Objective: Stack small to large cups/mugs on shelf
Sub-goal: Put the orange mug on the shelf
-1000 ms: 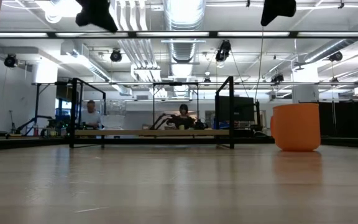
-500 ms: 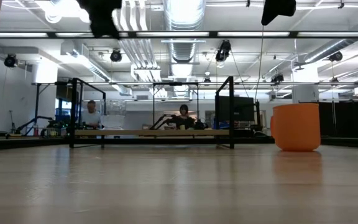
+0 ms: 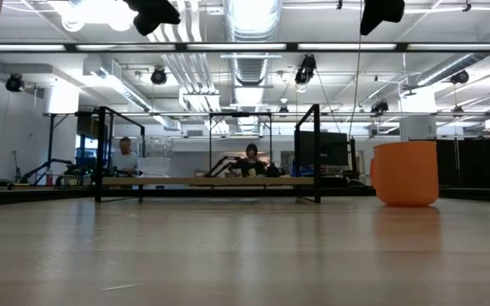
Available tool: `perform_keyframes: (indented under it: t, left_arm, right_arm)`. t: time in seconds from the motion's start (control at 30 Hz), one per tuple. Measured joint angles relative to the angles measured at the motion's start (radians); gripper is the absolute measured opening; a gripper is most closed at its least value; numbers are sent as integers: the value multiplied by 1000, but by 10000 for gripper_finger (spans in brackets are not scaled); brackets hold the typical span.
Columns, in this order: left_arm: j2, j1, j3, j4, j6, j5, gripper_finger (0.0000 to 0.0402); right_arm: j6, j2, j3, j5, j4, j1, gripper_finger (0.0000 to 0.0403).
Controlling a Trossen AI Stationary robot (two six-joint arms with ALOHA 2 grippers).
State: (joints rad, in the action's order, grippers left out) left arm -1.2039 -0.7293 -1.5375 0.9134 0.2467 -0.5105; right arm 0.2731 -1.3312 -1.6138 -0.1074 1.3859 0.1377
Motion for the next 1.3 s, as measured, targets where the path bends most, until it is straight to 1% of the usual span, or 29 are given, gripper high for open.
perform_keyframes:
  t: [0.13, 0.17, 0.23, 0.33, 0.43, 0.6, 0.83, 1.1, 1.23, 1.3]
  left_arm:
    - [-21, -2, 7, -126, -19, 0, 61]
    - [-25, -2, 8, -180, -49, 1, 61]
    - [-34, -1, 1, -299, -163, 0, 61]
    - [-34, 0, -1, -391, -293, -3, 61]
    - [-34, -2, 1, -392, -317, -3, 61]
    - [-20, -2, 1, -396, -318, -7, 61]
    - [12, -2, 1, -397, -315, -7, 61]
    - [41, -2, 3, -396, -312, -8, 61]
    - [51, -2, 4, -396, -312, -8, 61]
    - [56, -2, 5, -396, -313, -8, 61]
  right_arm:
    - [-71, -2, 0, 0, 2, 0, 13]
    - [-88, -5, 0, 0, 3, 0, 13]
    - [-88, -10, 0, 0, 4, 0, 13]
    - [-34, -22, 0, 0, 7, 0, 13]
    - [16, -40, 0, 1, 38, 0, 13]
    - [30, -99, 1, 1, 188, 0, 13]
    - [6, -156, -17, 3, 185, -7, 13]
    - [33, -136, -30, 6, 181, -7, 13]
    - [-67, -129, -30, 6, 175, -7, 13]
    - [-90, -128, -30, 5, 174, -7, 13]
